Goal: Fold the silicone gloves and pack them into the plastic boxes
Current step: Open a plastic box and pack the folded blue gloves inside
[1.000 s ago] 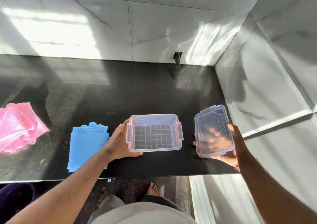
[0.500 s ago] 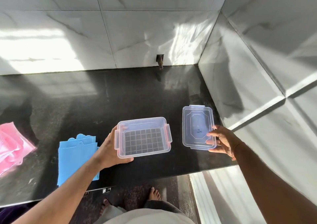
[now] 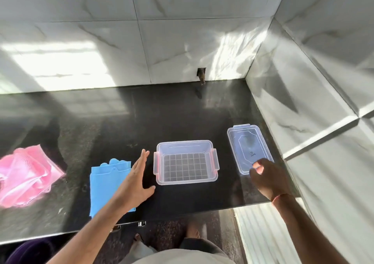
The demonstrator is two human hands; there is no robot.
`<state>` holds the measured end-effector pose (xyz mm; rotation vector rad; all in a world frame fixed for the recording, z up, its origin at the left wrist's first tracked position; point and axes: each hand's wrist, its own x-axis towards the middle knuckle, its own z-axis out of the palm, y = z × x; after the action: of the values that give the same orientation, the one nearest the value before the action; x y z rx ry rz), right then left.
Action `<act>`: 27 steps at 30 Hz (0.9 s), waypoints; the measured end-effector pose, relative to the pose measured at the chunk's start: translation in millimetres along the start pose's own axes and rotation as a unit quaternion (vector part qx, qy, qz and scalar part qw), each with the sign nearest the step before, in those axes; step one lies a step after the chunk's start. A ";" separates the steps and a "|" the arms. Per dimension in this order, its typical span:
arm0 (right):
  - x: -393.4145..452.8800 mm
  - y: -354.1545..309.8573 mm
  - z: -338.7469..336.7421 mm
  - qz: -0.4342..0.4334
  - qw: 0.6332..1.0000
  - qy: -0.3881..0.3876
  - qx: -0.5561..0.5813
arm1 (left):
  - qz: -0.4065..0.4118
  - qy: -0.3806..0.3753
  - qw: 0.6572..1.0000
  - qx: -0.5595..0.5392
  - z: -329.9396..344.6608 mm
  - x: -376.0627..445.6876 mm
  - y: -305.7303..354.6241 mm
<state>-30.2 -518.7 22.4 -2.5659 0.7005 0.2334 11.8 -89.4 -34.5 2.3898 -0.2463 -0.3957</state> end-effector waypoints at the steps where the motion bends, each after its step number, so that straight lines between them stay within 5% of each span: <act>1: -15.9 -7.2 6.9 -0.003 0.999 -0.033 -0.017 | 0.006 0.022 1.000 0.009 -6.3 -8.9 -3.7; 5: -76.9 -41.8 47.2 -0.025 0.985 -0.164 -0.054 | 0.003 0.138 0.990 -0.004 -30.6 -42.8 -28.3; 9: -121.9 -90.9 98.0 -0.021 0.964 -0.260 0.053 | -0.090 0.214 0.973 -0.015 -50.4 -68.5 -66.1; 15: -149.8 -178.7 165.5 -0.005 0.939 -0.287 0.188 | -0.283 0.141 0.945 -0.088 -74.3 -76.2 -88.9; 21: -152.9 -248.6 200.3 0.125 0.888 -0.301 0.324 | -0.307 0.068 0.927 -0.203 -86.1 -56.6 -92.4; 27: -155.0 -270.1 212.0 0.163 0.890 -0.273 0.328 | -0.301 0.028 0.896 -0.325 -88.6 -50.5 -102.3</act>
<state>-31.7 -143.8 -14.0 -1.6200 0.8058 0.6690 2.3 54.6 -28.6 1.7518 0.5905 -0.5783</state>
